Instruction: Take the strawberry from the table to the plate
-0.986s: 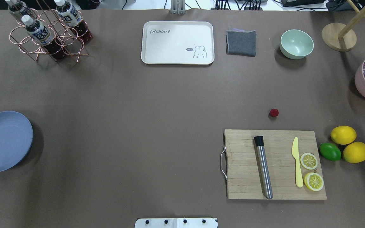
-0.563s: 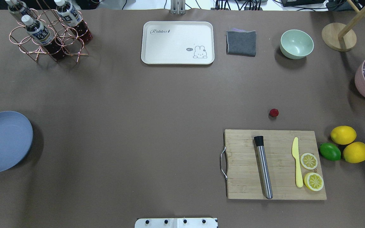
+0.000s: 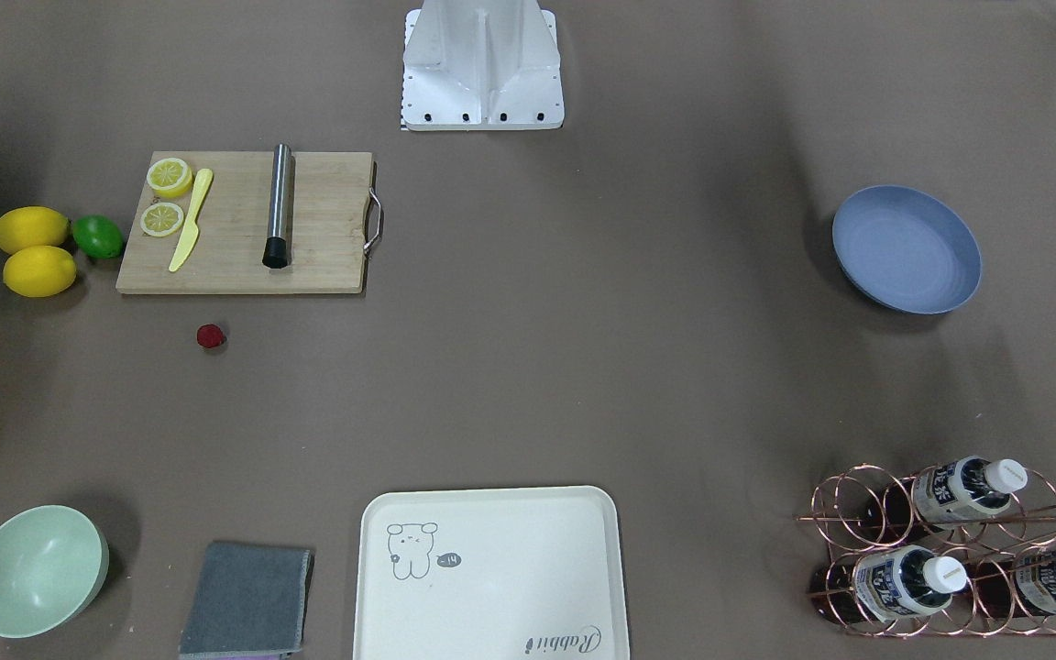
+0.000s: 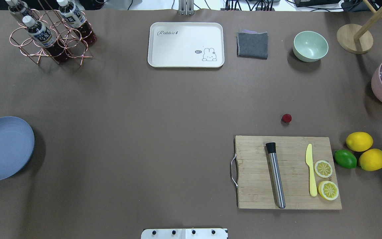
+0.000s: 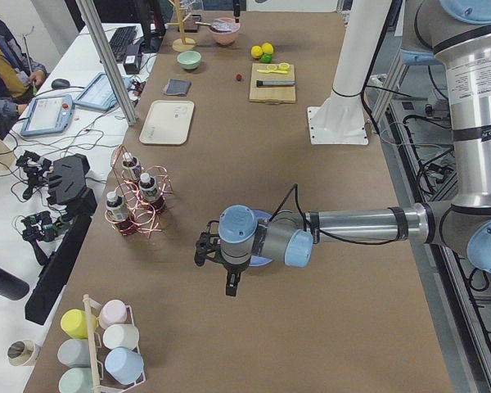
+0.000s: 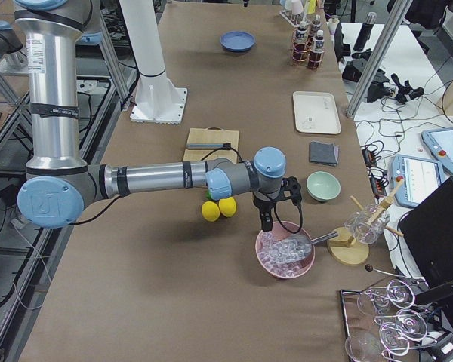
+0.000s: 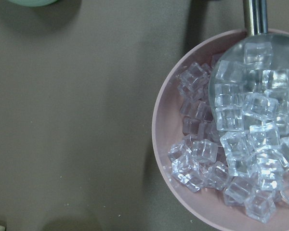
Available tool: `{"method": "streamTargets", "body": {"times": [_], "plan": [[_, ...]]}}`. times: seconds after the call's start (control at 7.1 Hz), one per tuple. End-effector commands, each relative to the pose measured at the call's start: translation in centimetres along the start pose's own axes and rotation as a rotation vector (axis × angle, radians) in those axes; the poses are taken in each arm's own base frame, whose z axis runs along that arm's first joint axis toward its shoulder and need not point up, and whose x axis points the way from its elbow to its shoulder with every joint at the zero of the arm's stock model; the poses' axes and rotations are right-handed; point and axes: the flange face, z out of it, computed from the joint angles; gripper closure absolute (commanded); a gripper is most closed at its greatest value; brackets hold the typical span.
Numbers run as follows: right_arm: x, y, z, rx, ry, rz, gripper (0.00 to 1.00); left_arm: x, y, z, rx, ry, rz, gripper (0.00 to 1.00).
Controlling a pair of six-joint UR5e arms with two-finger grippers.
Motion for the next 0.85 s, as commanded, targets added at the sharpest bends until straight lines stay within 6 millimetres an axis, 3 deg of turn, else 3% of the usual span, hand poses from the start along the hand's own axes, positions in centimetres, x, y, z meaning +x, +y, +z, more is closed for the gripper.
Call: {"method": "streamTargets", "body": {"times": [0.0,0.14,0.42,0.7], "plan": [[0.6,1.8,0.3,0.024,-0.006,-0.021,0.0,1.1,-0.1,1.1,-0.019,0.006,0.012,0.03],[0.6,1.8,0.4,0.024,-0.006,-0.024,0.0,2.2,-0.2,2.6,-0.032,0.008,0.015,0.04],[0.6,2.3,0.6,0.017,-0.024,-0.021,0.0,1.0,1.0,6.7,-0.029,0.024,0.02,0.04],[0.3,2.3,0.4,0.018,-0.025,-0.023,0.0,3.6,1.2,10.4,-0.045,0.057,0.012,0.07]]}}
